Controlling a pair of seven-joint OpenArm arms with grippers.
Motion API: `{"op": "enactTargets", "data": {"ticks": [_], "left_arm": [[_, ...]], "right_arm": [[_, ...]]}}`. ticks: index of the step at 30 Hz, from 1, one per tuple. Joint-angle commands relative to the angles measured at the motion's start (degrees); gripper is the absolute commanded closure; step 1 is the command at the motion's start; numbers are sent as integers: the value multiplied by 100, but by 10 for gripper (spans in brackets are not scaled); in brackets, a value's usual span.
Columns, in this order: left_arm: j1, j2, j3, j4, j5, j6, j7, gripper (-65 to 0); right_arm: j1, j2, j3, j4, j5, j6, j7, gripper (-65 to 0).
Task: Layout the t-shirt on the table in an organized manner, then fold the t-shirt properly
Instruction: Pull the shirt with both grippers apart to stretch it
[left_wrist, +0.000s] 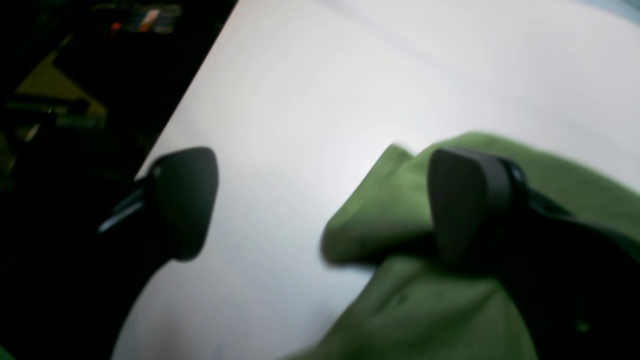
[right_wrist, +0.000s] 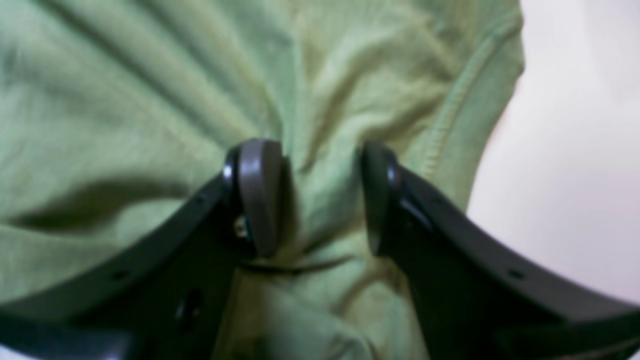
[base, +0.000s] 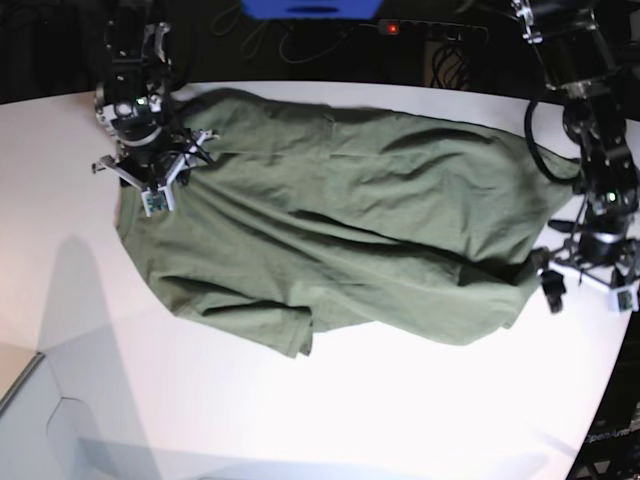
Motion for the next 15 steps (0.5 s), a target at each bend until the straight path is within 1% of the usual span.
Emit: {"op": "enactTargets", "data": {"ticks": [1, 2, 5, 9, 12, 15], "left_arm": [[251, 12, -163, 278, -47, -50, -76, -650], [620, 65, -330, 401, -47, -147, -93, -650], [1473, 153, -779, 550, -47, -701, -111, -650], [2080, 188, -1298, 366, -38, -1166, -111, -650], [2317, 188, -1658, 155, -38, -1325, -120, -650], [2308, 188, -1887, -100, -38, -1395, -120, -650]], "right_arm": [[17, 30, 28, 231, 1, -17, 121, -271], [-27, 22, 28, 319, 1, -17, 121, -271], [-62, -5, 37, 600, 1, -17, 121, -271], [-176, -49, 37, 987, 1, -17, 121, -272], [-291, -84, 28, 1242, 1, -17, 121, -279], [-335, -163, 28, 1277, 1, -17, 121, -296]]}}
